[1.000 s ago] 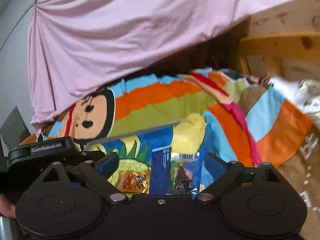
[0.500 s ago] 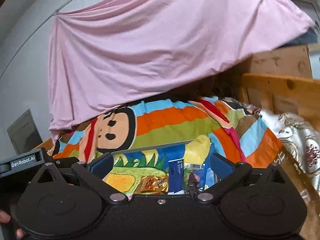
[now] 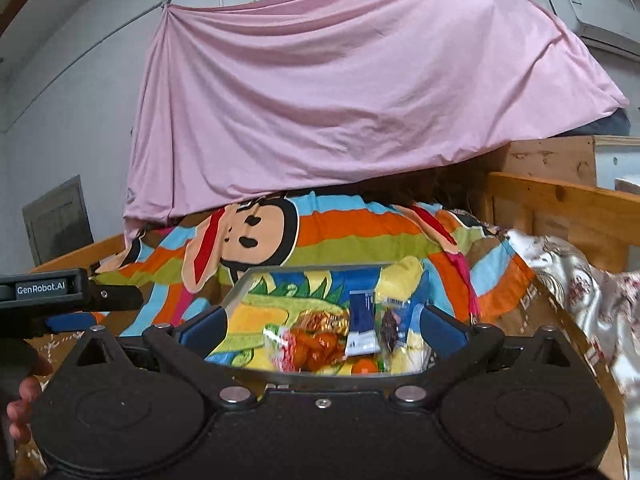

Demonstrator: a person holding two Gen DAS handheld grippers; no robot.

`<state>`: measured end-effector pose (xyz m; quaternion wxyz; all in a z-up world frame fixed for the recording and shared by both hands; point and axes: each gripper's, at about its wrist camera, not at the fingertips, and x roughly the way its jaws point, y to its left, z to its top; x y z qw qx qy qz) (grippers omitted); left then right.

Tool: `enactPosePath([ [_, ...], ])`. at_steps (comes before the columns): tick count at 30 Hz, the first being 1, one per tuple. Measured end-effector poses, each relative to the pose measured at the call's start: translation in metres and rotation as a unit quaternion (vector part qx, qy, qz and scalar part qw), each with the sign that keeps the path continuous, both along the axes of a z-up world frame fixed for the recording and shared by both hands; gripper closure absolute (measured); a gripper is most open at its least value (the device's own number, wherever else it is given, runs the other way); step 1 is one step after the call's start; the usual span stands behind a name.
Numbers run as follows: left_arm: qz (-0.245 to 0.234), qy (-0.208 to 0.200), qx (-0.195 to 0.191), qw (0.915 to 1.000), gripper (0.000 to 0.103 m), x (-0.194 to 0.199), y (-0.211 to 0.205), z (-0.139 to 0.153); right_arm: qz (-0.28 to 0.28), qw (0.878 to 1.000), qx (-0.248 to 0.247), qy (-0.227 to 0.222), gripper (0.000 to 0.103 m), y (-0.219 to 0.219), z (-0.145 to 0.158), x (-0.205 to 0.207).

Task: Organize snacks
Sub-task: 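Withdraw both tools from the tray back toward the remaining snacks, then close the left tool on the clear bread packet while the right tool approaches the rice cake packet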

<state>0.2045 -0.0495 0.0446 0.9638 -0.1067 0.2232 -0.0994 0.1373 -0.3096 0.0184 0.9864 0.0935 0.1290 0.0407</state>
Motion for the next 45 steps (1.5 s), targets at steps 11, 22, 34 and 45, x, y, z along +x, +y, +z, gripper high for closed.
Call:
enactPosePath([
  [11,-0.045,0.023,0.048,0.9976,0.000,-0.044,0.012,-0.028,0.000,0.999,0.005,0.035,0.001,0.018,-0.017,-0.050],
  [22,-0.041,0.055,0.072,0.9950,0.000,-0.056,0.035,-0.051,0.052,0.991,-0.024,0.117,0.001,0.049,-0.038,-0.044],
  [34,-0.066,0.094,0.114,0.9868,0.000,-0.042,0.049,-0.067,0.107,0.977,-0.055,0.177,0.001,0.081,-0.063,-0.022],
  [45,-0.057,0.096,0.118,0.9867,0.000,-0.027,0.067,-0.075,0.105,0.972,-0.068,0.197,0.001,0.097,-0.082,0.000],
])
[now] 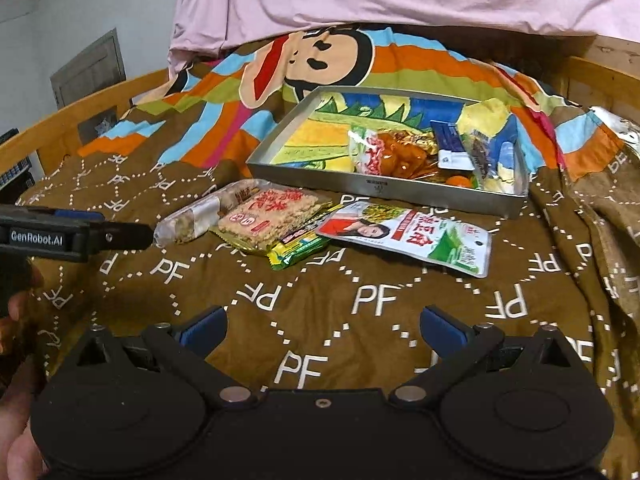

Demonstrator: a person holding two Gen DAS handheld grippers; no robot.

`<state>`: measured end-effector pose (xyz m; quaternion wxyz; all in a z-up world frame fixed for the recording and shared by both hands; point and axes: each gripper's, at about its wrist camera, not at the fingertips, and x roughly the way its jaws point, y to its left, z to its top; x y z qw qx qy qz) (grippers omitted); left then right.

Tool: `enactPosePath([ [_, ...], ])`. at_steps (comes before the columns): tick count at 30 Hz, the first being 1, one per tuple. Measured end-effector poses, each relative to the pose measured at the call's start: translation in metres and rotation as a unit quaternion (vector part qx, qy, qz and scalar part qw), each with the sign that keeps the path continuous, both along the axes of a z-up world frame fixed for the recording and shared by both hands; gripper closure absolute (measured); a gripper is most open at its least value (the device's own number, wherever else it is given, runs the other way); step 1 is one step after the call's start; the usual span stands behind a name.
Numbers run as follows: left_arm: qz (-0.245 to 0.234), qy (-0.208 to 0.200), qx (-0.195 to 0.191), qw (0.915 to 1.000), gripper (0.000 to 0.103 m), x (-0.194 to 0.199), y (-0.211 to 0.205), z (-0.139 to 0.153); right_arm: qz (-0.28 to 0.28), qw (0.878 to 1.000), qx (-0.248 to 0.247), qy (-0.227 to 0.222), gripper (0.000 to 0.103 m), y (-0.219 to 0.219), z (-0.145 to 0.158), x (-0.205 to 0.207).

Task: Organize snacks
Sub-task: 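Close the left tool on the clear bread packet while the right tool approaches the rice cake packet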

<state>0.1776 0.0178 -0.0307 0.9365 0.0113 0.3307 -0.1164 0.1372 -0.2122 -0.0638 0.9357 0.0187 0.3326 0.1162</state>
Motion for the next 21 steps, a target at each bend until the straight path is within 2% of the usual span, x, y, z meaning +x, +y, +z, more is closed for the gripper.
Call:
enactPosePath([
  [9,-0.002,-0.020,0.018,0.9996,0.000,0.011,0.009,-0.001,-0.005,1.000,-0.019,0.011,0.001,0.019,-0.014,0.013],
  [16,0.034,-0.015,-0.008,0.9993,0.000,0.027,0.019,0.000,-0.020,1.000,-0.020,0.007,0.001,0.039,-0.023,0.029],
  [21,0.046,-0.011,-0.017,0.9987,0.000,0.043,0.024,0.000,-0.008,0.999,-0.031,0.003,0.001,0.051,-0.029,0.040],
])
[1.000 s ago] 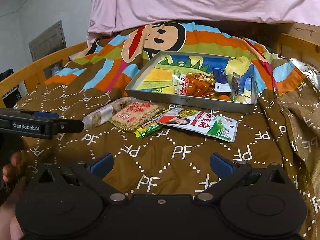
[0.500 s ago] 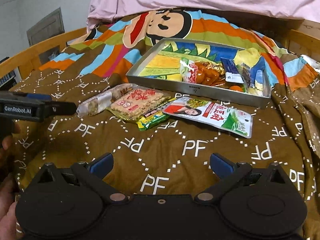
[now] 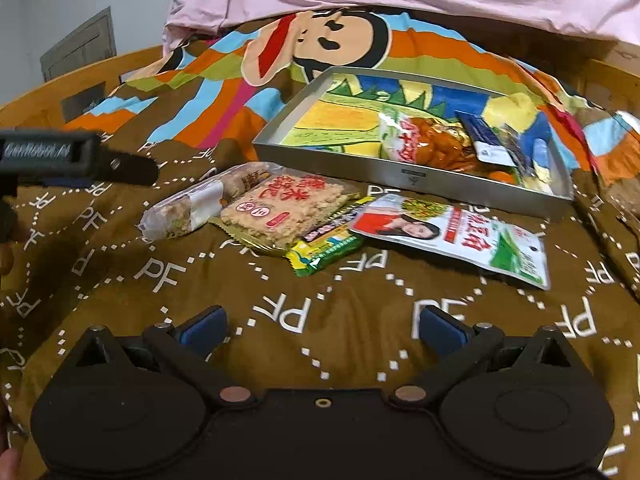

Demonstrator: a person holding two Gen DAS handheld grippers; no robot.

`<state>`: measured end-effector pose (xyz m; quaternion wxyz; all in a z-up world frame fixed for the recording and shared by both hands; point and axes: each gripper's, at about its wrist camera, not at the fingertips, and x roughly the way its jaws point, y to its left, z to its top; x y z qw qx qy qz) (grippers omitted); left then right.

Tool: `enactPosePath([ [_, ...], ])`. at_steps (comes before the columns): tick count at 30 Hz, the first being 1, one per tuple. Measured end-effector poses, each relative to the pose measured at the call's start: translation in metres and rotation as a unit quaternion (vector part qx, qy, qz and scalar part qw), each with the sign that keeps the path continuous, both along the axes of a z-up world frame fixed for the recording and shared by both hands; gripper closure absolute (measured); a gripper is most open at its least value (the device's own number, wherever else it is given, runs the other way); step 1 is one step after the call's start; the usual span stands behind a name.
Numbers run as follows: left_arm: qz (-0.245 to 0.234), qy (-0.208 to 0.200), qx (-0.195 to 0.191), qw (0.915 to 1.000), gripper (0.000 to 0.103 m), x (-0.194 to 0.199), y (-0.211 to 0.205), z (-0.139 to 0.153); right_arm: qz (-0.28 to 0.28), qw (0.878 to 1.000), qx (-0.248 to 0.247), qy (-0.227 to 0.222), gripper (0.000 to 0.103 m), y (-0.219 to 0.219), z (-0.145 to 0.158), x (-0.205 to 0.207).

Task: Organize snacks
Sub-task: 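Close the left tool on the clear bread packet while the right tool approaches the rice cake packet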

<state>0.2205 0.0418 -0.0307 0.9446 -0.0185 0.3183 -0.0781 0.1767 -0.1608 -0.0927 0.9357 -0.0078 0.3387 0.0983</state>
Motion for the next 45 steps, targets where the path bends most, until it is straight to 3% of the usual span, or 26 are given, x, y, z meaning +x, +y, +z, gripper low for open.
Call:
enactPosePath([
  [11,-0.014,0.005,-0.024,0.9996,0.000,0.028,0.010,-0.014,0.011,1.000,-0.013,-0.016,0.001,0.014,-0.003,0.031],
  [18,-0.044,0.036,-0.087,0.9946,0.001,0.047,0.023,-0.019,0.042,0.998,-0.025,-0.036,0.001,0.040,-0.003,0.059],
  [28,-0.057,0.021,-0.123,0.9906,0.001,0.056,0.030,-0.014,0.008,0.999,-0.031,-0.029,0.001,0.074,-0.011,0.098],
  [33,-0.082,0.028,-0.123,0.9887,0.001,0.058,0.022,-0.020,0.000,1.000,-0.017,-0.019,0.003,0.071,-0.016,0.101],
  [45,-0.082,0.081,-0.114,0.9868,0.023,0.068,0.010,-0.031,0.036,0.998,-0.047,0.004,0.014,0.051,-0.008,0.067],
])
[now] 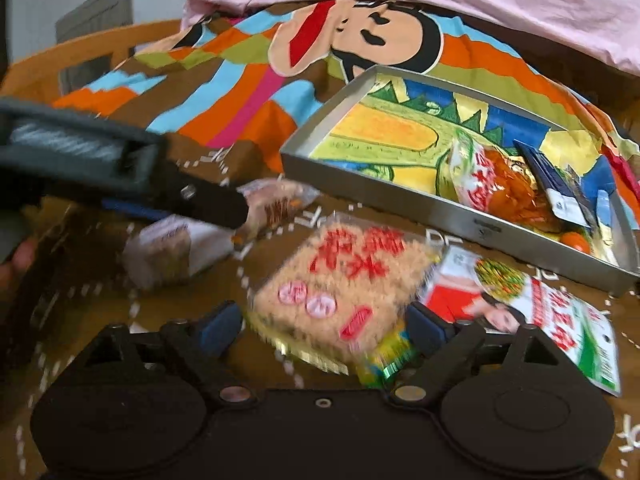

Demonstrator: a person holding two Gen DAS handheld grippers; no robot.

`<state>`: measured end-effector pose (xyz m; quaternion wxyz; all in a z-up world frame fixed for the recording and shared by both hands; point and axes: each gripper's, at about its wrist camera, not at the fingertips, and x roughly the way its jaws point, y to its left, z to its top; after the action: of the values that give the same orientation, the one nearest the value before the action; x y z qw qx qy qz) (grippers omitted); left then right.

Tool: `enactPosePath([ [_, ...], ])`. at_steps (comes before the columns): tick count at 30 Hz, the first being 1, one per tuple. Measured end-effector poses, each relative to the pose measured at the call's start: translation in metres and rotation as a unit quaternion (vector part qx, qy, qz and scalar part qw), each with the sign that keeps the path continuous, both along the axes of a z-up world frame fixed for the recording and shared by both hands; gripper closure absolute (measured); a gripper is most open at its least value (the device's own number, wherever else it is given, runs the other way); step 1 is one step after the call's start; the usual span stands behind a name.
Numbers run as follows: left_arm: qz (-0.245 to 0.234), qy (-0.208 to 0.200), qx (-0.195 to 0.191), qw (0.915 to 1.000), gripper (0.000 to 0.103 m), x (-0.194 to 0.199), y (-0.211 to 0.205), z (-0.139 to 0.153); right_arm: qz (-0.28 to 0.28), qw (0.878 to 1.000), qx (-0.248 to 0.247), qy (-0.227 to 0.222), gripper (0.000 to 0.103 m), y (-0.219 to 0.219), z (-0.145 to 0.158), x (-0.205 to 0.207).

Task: Organize snacks
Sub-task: 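Close the left tool on the clear bread packet while the right tool approaches the rice cake packet, then grasp the rice cake packet with the right tool while the left tool lifts the bread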

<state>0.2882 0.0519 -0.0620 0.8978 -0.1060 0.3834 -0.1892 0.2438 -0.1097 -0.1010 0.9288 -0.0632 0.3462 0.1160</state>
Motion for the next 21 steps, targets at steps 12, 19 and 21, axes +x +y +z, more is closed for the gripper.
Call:
enactPosePath([
  [12,0.036,0.030,0.015,0.9988,0.051,0.012,0.005,-0.016,-0.022,0.999,0.021,-0.021,0.002,0.001,0.002,0.005],
  [19,0.035,0.025,0.016,0.9989,0.051,0.013,0.006,-0.017,-0.045,0.999,-0.002,-0.022,0.001,0.015,-0.008,0.026],
  [21,0.035,0.026,0.014,0.9989,0.053,0.013,0.006,-0.018,-0.043,0.999,-0.007,-0.028,0.007,0.015,-0.010,0.025],
])
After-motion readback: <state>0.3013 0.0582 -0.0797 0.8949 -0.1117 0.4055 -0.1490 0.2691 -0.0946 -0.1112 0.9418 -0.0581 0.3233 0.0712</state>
